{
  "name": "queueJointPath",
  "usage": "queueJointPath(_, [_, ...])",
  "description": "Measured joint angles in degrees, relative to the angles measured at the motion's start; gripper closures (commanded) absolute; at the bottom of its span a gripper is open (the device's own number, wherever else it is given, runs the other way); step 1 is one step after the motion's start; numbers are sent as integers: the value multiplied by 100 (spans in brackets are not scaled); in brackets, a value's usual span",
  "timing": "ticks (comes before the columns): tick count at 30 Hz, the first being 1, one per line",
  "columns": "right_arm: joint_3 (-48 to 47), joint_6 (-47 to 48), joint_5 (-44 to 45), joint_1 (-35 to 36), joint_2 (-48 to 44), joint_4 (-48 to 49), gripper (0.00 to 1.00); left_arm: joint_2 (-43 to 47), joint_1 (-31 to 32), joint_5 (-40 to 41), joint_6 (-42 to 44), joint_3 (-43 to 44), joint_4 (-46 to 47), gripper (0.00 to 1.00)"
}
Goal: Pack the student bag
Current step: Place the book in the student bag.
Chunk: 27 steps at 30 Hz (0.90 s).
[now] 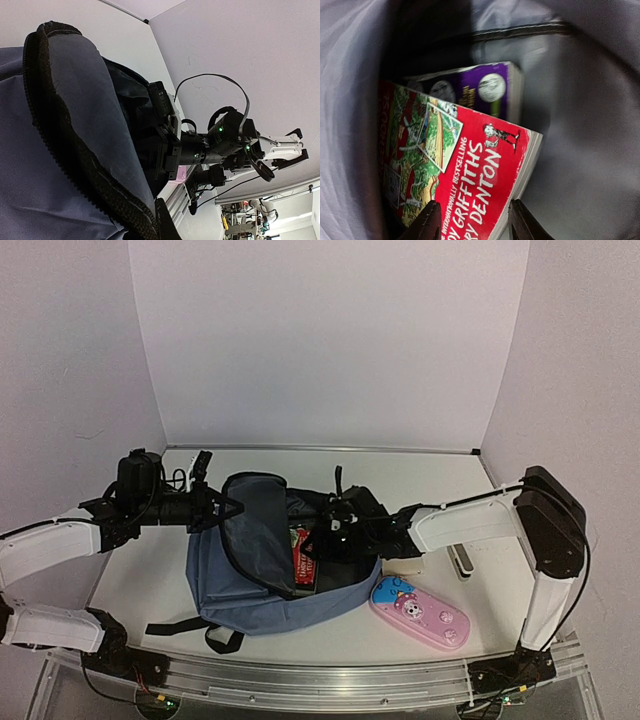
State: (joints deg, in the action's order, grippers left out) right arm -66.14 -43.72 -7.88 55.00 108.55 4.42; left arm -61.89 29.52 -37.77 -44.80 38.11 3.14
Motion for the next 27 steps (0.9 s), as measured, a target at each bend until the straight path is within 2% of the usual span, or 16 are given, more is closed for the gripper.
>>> queueJointPath(4, [-148, -2, -36, 152, 89, -2, 57, -2, 0, 68, -2, 0, -62, 100])
queueJointPath(8, [-219, 2, -26, 234, 116, -4, 53, -30, -10, 232, -8, 0, -179, 100])
queueJointPath(10, [-224, 26, -13, 255, 113, -3, 48, -87, -50, 293, -13, 0, -234, 100])
queueJointPath(14, [-224, 157, 63, 284, -56, -122, 29, -341, -152, 350, -42, 0, -354, 100])
queueJointPath(21, [-242, 605, 431, 294, -1315, -626, 6, -746, -212, 529, -159, -126, -476, 100])
queueJointPath(23, [-279, 770, 614, 295, -1728, -829, 2, -814, -261, 612, -204, -198, -522, 100])
queueJointPath(27, [-272, 952, 804, 234, -2365, -1258, 2, -973, -462, 645, -288, -333, -618, 100])
